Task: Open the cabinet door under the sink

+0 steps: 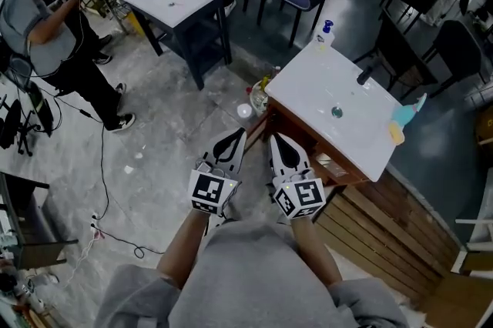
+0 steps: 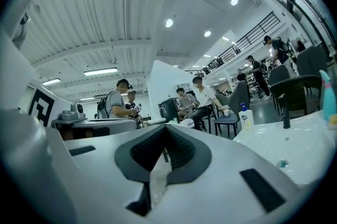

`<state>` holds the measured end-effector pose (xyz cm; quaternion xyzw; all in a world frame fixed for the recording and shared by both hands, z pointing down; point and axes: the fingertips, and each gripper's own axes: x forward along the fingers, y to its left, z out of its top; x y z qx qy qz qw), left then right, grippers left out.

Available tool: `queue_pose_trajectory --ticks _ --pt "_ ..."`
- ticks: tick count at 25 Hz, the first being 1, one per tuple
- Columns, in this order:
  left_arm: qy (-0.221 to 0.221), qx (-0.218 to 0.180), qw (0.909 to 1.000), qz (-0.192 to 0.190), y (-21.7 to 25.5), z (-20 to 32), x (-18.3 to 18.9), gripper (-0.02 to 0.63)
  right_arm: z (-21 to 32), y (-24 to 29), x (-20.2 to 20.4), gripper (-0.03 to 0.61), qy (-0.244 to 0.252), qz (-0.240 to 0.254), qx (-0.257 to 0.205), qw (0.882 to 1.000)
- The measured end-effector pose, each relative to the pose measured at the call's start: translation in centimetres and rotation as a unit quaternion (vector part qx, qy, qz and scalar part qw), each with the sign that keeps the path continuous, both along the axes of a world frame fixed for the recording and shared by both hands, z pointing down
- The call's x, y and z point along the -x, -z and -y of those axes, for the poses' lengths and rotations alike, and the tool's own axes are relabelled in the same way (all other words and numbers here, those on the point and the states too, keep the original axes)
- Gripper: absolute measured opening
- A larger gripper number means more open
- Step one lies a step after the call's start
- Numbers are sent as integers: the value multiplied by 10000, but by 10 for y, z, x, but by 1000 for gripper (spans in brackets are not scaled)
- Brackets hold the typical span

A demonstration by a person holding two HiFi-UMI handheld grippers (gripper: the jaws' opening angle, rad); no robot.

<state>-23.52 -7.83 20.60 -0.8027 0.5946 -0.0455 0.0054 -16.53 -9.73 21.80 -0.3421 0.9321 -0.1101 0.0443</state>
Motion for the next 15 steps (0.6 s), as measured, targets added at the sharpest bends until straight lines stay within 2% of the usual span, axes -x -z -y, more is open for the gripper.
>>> queue_pose_trajectory --ticks 15 --pt "-36 28 9999 -148 3 4 -12 8 4 7 -12 9 -142 74 -123 9998"
